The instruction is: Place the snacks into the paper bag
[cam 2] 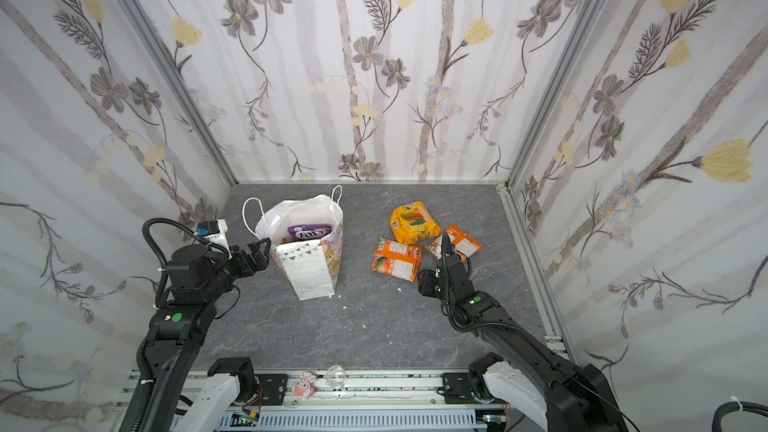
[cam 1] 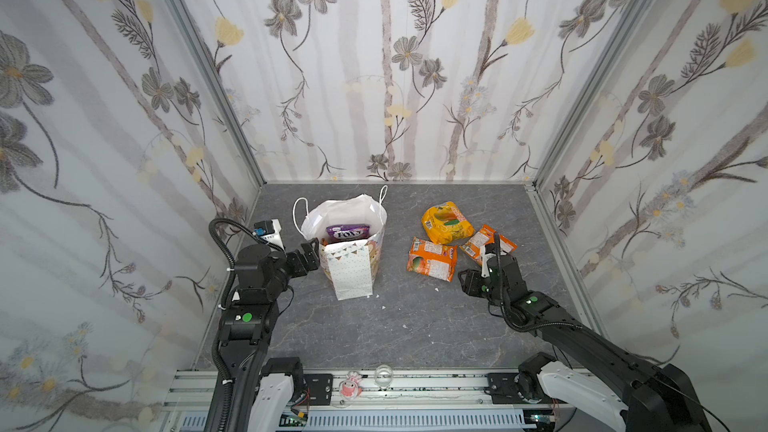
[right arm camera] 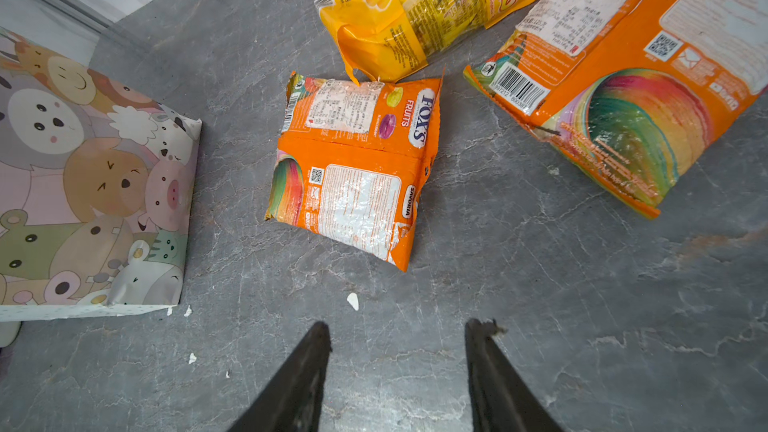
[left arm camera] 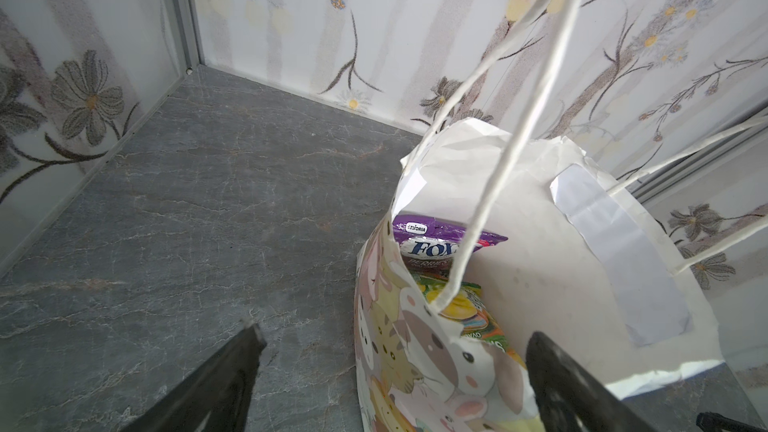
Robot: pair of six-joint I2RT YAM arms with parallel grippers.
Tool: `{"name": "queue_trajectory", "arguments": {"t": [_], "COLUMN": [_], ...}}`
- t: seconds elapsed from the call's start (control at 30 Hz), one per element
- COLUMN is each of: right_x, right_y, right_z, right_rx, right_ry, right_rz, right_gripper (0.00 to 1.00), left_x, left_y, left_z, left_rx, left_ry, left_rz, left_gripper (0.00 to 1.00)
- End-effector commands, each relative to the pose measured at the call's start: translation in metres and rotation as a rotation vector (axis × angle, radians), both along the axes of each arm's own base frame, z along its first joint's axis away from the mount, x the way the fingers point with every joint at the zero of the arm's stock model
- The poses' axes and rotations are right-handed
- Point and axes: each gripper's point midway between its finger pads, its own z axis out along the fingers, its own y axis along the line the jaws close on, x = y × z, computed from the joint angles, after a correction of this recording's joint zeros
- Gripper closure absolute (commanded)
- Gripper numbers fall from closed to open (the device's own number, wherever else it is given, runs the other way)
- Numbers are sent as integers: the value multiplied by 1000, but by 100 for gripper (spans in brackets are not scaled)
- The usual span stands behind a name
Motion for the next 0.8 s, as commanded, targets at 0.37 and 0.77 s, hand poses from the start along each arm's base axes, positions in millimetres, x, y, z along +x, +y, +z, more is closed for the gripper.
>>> {"name": "queue_trajectory", "arguments": {"t": [0.37,0.77], "right_x": [39,68], "right_y": [12,15], "right_z": [-14,-50], "right_rx": [62,46], "right_ry": [9,81], "right_rz": [54,73], "right_gripper": [47,52], "left_x": [2,3], "left_y": [4,3], "left_z": [6,4], "left_rx": [11,10], "left_ry": [-22,-17], "left_rz": [20,17], "left_gripper": [0,0]}}
